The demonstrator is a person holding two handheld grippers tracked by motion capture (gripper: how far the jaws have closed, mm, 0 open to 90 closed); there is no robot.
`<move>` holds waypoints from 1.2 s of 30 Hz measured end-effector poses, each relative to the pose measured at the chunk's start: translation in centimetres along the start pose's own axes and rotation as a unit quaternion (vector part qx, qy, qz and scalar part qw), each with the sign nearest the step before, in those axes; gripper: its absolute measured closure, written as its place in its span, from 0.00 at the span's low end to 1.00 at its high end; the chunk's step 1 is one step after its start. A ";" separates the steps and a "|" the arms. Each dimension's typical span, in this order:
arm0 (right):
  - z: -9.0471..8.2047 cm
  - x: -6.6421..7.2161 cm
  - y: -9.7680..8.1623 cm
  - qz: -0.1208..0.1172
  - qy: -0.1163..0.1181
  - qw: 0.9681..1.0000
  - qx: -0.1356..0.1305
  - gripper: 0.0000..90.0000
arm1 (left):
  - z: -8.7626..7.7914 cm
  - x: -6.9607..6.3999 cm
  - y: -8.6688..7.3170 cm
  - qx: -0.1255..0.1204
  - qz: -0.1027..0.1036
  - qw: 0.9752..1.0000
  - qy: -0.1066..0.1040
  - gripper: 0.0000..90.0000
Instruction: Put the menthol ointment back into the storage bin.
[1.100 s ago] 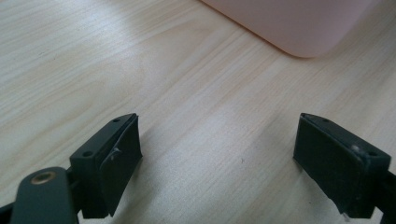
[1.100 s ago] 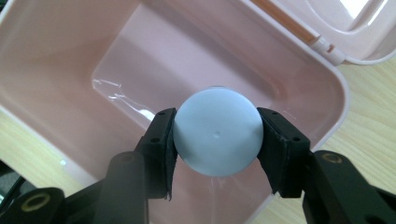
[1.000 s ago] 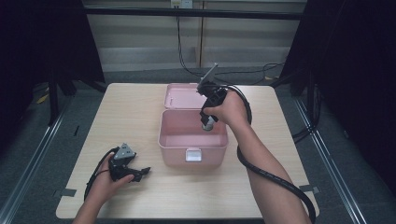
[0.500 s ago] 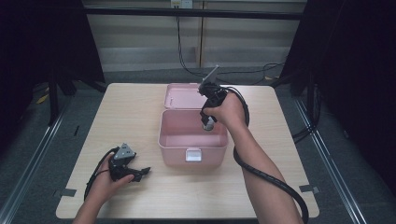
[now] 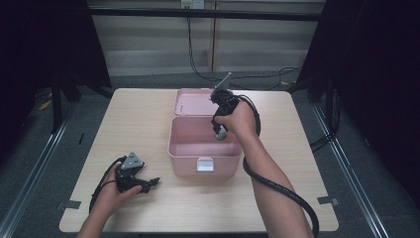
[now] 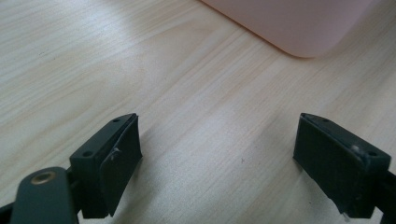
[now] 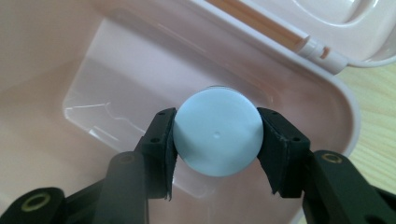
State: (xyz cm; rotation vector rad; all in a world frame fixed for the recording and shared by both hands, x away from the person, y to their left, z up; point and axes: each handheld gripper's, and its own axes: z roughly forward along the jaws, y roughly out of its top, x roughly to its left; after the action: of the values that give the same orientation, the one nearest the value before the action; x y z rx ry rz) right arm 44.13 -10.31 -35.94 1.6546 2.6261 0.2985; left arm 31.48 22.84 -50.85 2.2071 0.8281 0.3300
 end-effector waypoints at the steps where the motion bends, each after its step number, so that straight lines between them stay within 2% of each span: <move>1: 0.2 -0.1 0.0 0.005 -0.001 1.000 0.002 0.56 | 0.0 0.0 0.0 0.000 0.000 1.000 0.000 0.16; 6: 0.8 -0.6 0.1 0.024 0.000 1.000 0.000 0.56 | 0.0 0.0 0.0 0.000 0.000 1.000 0.000 0.16; 10: 1.3 -0.9 0.0 0.049 0.006 0.999 0.003 0.56 | 0.0 0.0 0.0 0.000 0.000 1.000 0.000 0.16; 14: 1.5 -0.8 0.1 0.056 0.003 0.998 0.000 0.56 | 0.0 0.0 0.0 0.000 0.000 1.000 0.000 0.16; 20: 1.7 -0.8 0.3 0.079 -0.001 0.997 -0.005 0.56 | 0.0 0.0 0.0 0.000 0.000 1.000 0.000 0.16; 36: 3.2 -1.0 0.3 0.091 -0.006 0.996 -0.009 0.56 | 0.0 0.0 0.0 0.000 0.000 1.000 0.001 0.16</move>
State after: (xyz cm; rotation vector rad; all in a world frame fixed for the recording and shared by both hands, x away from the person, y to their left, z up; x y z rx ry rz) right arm 45.24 -10.63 -39.16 1.8879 2.4591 0.3150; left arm 31.48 22.84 -50.85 2.2065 0.8289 0.3312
